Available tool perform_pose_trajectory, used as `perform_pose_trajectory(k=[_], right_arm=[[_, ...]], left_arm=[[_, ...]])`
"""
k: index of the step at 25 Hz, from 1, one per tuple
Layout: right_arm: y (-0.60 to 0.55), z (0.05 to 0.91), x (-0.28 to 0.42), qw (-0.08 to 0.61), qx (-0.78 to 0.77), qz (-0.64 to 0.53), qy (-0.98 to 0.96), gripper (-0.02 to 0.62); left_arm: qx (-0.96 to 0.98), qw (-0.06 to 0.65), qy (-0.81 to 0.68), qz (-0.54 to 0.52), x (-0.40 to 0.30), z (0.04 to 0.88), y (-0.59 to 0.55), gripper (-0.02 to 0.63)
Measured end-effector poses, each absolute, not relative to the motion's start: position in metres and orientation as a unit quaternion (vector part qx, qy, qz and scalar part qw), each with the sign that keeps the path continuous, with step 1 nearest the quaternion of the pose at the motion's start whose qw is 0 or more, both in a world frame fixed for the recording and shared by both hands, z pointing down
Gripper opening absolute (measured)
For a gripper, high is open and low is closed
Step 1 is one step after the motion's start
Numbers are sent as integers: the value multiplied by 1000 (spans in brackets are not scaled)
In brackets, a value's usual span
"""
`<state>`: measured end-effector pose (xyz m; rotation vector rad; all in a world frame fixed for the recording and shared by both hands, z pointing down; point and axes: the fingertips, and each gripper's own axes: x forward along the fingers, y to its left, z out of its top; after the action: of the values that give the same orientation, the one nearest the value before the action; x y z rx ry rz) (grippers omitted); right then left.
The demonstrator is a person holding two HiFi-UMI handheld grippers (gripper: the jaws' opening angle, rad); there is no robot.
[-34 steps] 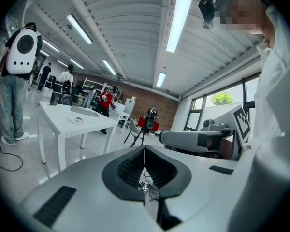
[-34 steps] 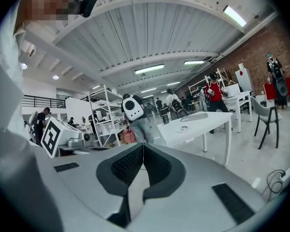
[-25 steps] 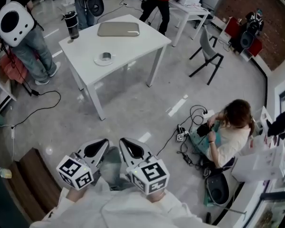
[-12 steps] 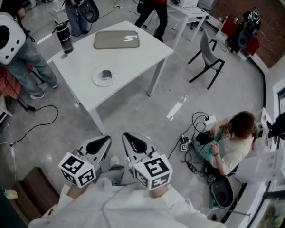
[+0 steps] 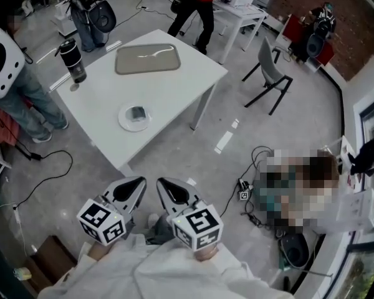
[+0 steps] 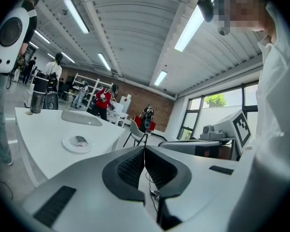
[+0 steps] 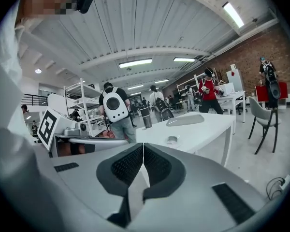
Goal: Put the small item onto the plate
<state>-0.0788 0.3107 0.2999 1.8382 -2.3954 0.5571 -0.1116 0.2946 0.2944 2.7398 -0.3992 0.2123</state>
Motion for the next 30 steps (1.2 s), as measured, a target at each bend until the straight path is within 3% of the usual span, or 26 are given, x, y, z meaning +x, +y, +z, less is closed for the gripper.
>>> perform_pose_trajectory(k=[13,30], right_arm=[[226,320,-38,38,607,202,-768,15],[39,306,69,52,560,182,-806,15]], left_arm=[[964,204,-152,84,-88,316,208,9],[957,195,-198,77,18,309,24,9]])
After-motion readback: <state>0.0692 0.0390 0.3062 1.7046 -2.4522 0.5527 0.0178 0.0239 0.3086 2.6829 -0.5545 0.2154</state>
